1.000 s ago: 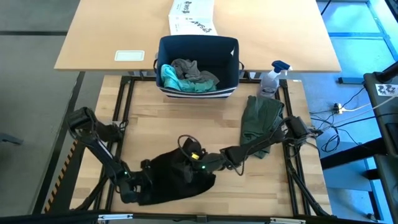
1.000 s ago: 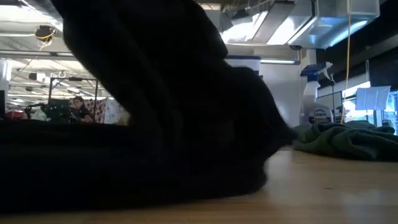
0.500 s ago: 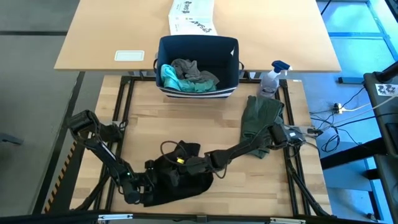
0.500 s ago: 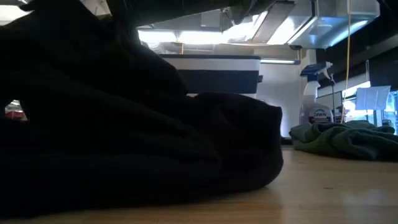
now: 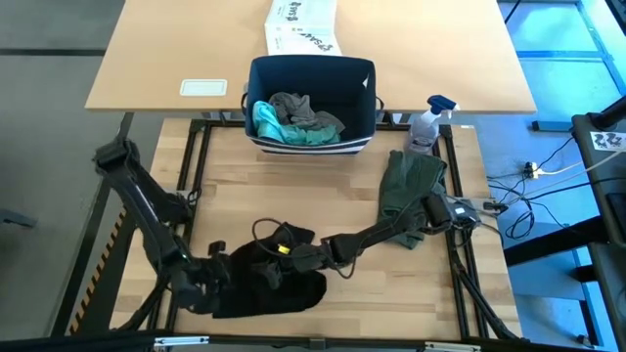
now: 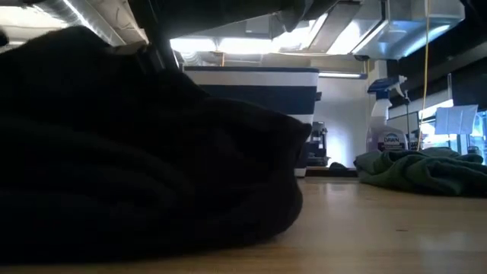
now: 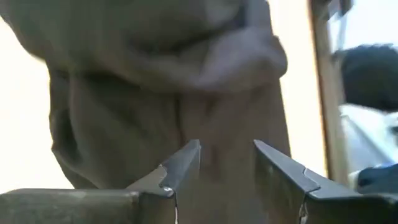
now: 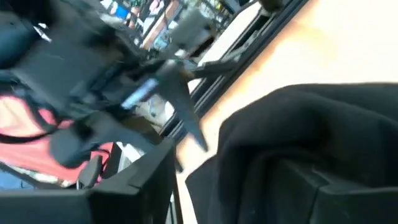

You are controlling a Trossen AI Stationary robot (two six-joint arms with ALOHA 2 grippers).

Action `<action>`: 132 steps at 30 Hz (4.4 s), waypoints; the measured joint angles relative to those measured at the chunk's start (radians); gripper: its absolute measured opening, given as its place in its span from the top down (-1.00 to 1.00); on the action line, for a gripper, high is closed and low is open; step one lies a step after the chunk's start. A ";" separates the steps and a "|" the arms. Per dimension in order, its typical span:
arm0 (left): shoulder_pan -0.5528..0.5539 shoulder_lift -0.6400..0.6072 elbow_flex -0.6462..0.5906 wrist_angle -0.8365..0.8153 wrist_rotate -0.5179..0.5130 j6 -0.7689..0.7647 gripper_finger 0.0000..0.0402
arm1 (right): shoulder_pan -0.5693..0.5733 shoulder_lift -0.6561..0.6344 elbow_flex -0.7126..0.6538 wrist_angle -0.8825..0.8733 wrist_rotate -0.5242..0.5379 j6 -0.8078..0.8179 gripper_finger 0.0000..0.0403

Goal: Fold Laundry from Bin

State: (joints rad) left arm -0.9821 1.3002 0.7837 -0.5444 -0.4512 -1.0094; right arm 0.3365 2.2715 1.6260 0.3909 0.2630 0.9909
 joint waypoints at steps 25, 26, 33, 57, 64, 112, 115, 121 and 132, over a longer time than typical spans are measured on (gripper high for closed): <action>0.022 0.231 -0.047 0.192 -0.233 0.065 0.30 | 0.012 -0.002 0.001 0.027 -0.098 -0.112 -0.06; 0.007 0.231 -0.047 0.189 -0.219 0.049 0.30 | 0.012 -0.004 0.009 0.021 -0.100 -0.128 -0.06; -0.075 0.230 -0.047 0.192 -0.206 -0.010 0.30 | 0.011 -0.056 0.108 -0.255 -0.317 -0.204 -0.06; 0.146 0.215 0.130 0.395 -0.201 0.383 0.30 | 0.274 -0.080 0.322 -1.264 0.399 -0.281 -0.06; 0.279 0.256 0.129 0.098 0.160 0.217 0.30 | 0.272 -0.079 0.212 -1.337 0.448 -0.109 -0.06; 0.037 0.357 0.132 -0.067 -0.250 0.278 0.33 | 0.257 0.012 0.174 -0.918 0.356 -0.683 0.66; 0.068 0.374 0.132 -0.160 -0.292 0.277 0.48 | 0.270 0.006 0.196 -0.953 0.406 -0.656 0.94; 0.060 0.331 0.238 -0.445 -0.335 0.123 0.95 | 0.377 -0.009 0.303 -1.265 0.511 -0.416 0.91; -0.083 0.065 0.343 -0.827 -0.479 -0.213 0.99 | 0.512 -0.100 0.324 -1.963 0.695 0.467 0.96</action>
State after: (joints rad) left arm -1.0648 1.3657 1.1268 -1.3710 -0.9301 -1.2224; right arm 0.8484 2.1720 1.9504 -1.5721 0.9578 1.4580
